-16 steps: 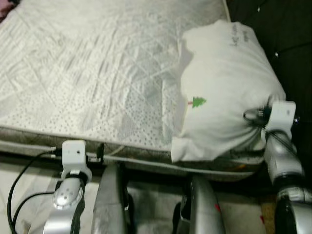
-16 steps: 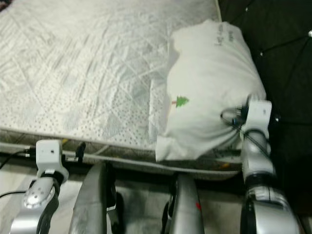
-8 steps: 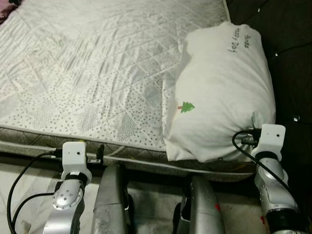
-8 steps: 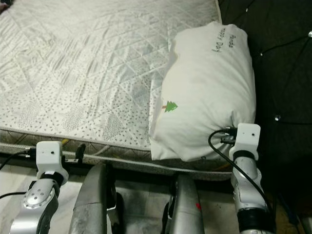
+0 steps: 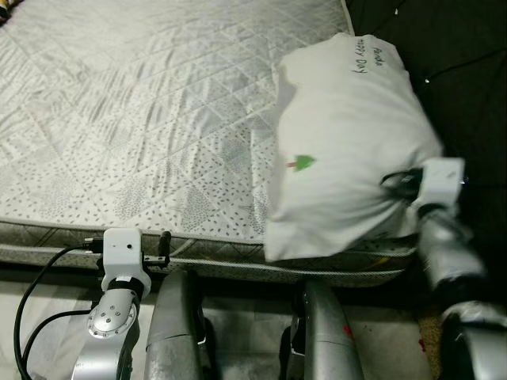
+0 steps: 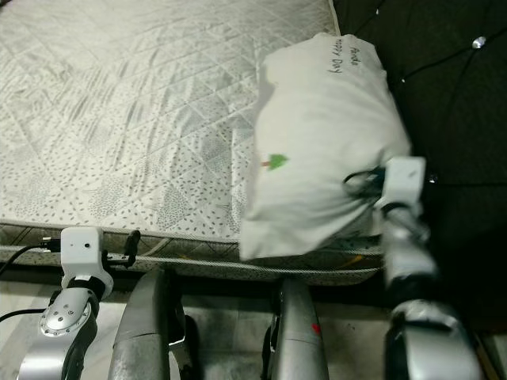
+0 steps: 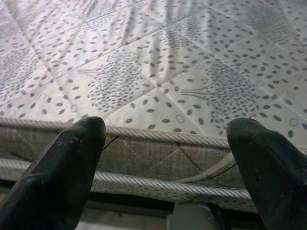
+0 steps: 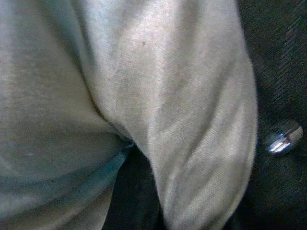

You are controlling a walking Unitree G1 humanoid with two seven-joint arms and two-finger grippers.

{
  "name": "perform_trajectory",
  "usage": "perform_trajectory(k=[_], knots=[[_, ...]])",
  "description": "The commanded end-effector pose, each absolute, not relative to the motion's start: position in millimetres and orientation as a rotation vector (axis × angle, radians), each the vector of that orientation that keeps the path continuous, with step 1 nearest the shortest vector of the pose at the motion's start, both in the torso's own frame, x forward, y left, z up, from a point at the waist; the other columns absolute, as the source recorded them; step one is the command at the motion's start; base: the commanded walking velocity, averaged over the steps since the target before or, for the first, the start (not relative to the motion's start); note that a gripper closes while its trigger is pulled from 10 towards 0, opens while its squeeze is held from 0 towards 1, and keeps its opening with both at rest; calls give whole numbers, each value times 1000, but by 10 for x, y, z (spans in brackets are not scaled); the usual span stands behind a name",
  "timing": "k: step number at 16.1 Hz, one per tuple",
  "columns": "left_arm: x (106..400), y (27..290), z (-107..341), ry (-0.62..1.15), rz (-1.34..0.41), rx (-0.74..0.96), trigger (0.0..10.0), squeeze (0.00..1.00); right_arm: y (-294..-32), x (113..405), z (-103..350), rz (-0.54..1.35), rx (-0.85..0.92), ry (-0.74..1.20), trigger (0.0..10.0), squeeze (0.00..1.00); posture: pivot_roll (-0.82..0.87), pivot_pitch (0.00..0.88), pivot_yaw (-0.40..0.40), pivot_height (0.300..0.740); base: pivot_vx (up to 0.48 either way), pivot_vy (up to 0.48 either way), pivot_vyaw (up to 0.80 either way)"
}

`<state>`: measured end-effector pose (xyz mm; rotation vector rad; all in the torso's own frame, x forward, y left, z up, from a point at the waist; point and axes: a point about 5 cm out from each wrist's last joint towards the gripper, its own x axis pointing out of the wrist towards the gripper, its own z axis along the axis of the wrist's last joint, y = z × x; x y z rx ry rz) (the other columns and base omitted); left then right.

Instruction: Clean up the room

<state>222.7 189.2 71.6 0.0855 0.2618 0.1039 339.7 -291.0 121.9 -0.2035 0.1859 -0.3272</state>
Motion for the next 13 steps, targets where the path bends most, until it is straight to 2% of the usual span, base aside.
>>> perform_trajectory(k=[1,3,5,6,7,8,10,11,13], knots=[[2182,1918,660,286,125,94,10000,0,-3126,3420,1519,-424,-221,82,0,0,93,142,-66,586,0,0,0],[2187,1908,664,284,125,90,10000,0,-3329,3377,1627,-525,-248,64,0,0,88,147,-67,586,0,0,0],[2198,1888,666,279,101,68,10000,0,-3288,3331,1510,-495,-243,89,392,0,83,151,-65,586,0,0,0],[2199,1886,669,278,98,66,10000,0,-3260,3322,1474,-483,-238,96,3804,0,77,152,-64,586,0,0,0],[2205,1881,675,277,94,67,10000,0,-3183,3303,1378,-448,-209,104,10000,1000,75,154,-63,586,0,0,0],[2205,1881,675,277,94,67,10000,0,-3183,3303,1378,-448,-209,104,10000,1000,75,154,-63,586,0,0,0],[2215,1861,690,270,89,68,10000,0,-2954,3246,1182,-366,-155,98,10000,1000,69,161,-60,586,0,0,0],[2209,1856,691,271,86,68,10000,0,-2859,3252,1225,-319,-191,41,10000,1000,67,164,-60,586,0,0,0],[2206,1856,693,271,87,68,10000,0,-2860,3285,1358,-312,-236,-22,10000,1000,66,171,-58,586,0,0,0]])
